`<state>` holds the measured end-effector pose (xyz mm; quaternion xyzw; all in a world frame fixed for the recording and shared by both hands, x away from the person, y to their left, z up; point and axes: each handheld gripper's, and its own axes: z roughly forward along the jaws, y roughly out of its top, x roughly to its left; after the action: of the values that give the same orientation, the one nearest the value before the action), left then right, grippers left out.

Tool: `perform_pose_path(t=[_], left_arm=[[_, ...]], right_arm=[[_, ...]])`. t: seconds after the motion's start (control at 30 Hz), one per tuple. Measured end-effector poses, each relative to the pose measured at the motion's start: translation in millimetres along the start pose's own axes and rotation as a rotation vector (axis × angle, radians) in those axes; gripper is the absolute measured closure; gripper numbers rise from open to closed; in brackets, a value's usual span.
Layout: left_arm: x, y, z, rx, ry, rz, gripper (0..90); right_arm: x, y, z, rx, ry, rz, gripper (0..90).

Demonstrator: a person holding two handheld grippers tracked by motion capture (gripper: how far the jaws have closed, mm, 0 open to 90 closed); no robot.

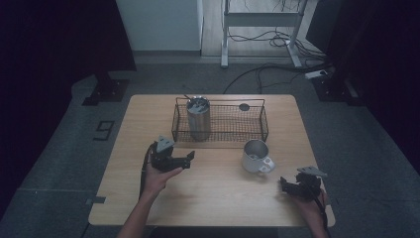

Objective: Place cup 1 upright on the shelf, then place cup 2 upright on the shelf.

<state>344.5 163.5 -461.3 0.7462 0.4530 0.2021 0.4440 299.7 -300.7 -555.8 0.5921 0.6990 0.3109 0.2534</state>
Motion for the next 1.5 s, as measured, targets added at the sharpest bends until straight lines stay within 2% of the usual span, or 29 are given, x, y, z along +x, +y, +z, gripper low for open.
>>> perform_pose_path(t=[0.17,0.3,0.53,1.1,1.23,1.5], left_arm=[[3.4,-14.0,-7.4,0.017,-0.005,-0.012,5.6],[6.3,-26.9,-11.7,0.030,0.010,-0.019,5.6],[10.6,-43.3,-14.5,0.049,0.007,-0.032,6.1],[9.7,-51.0,-10.8,0.067,0.004,-0.024,6.7],[10.9,-52.7,-11.6,0.073,0.007,-0.026,6.7],[15.7,-51.9,-12.1,0.071,0.003,-0.040,7.0]], right_arm=[[0.0,0.0,0.0,0.000,0.000,0.000,11.1],[0.0,0.0,0.0,0.000,0.000,0.000,11.1],[-0.1,0.0,0.0,0.000,0.000,0.001,11.0],[-1.3,-0.8,-1.8,-0.008,0.002,-0.003,13.2],[-5.4,-1.6,-4.2,-0.018,0.005,0.011,13.1],[-1.2,6.4,-19.1,-0.078,0.060,0.016,12.9]])
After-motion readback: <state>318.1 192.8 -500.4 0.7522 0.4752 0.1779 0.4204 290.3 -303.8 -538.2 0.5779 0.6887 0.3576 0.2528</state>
